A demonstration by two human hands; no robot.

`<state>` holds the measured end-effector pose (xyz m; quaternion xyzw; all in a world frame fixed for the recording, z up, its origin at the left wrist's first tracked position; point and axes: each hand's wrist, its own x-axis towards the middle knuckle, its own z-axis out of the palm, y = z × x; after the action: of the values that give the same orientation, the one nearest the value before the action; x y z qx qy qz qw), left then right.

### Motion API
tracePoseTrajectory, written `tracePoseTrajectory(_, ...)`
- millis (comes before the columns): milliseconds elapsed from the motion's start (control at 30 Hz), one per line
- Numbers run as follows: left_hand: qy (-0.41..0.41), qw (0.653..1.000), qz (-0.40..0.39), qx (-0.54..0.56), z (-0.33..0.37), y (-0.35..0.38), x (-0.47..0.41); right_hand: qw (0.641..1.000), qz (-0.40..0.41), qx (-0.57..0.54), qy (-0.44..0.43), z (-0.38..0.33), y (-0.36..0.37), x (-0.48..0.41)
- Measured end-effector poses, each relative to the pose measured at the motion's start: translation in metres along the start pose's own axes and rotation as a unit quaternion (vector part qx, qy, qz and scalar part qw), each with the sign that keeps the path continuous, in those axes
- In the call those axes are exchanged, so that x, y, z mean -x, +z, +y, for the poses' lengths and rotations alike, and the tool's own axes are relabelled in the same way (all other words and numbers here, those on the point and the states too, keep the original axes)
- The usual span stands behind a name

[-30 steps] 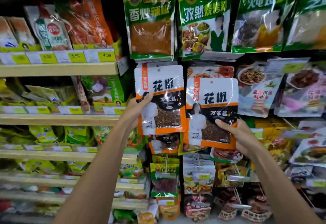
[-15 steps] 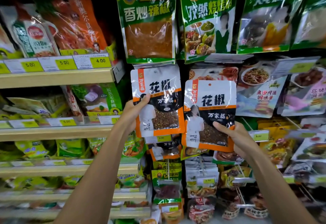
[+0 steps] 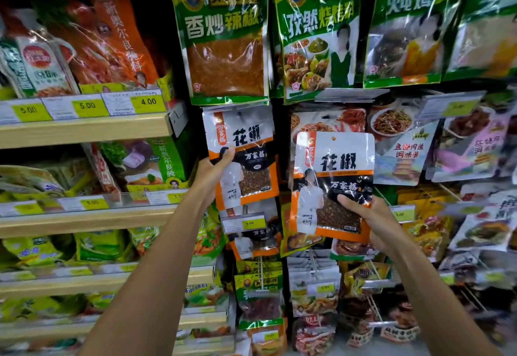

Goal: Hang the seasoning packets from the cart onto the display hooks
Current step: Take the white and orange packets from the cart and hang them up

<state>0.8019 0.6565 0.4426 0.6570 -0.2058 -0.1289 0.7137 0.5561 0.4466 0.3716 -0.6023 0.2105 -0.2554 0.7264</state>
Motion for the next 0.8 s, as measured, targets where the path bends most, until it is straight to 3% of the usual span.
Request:
tracePoseTrajectory(200,0.073,0.98,0.007,-0.183,-0.004,-0.013,0.037,1.0,-0.017,0.02,-0.002,-0.005,0.012,0.003)
tracePoseTrajectory(267,0.13,0.933,0.055,-0.33,-0.008,-0.022,0.058,0.999,-0.024,0.022,-0.012,-0.008,0.021,0.003)
tracePoseTrajectory(333,0.183,0.864,0.158,-0.442,-0.004,-0.032,0.075,0.999,-0.035,0.018,-0.018,-0.009,0.033,0.002)
tracePoseTrajectory(467,0.377,0.743,0.296,-0.467,0.034,-0.046,0.082,0.997,-0.075,0.014,-0.015,-0.011,0.056,-0.002)
tracePoseTrajectory(567,0.479,0.643,0.345,-0.488,0.063,-0.06,0.062,0.995,-0.09,0.033,-0.009,-0.012,0.071,-0.004)
tracePoseTrajectory(633,0.477,0.612,0.351,-0.524,0.072,-0.067,0.046,0.994,-0.103,0.034,-0.009,-0.01,0.078,-0.005)
tracePoseTrajectory(800,0.46,0.6,0.334,-0.563,0.061,-0.083,0.013,0.988,-0.15,0.031,-0.008,-0.016,0.094,-0.007)
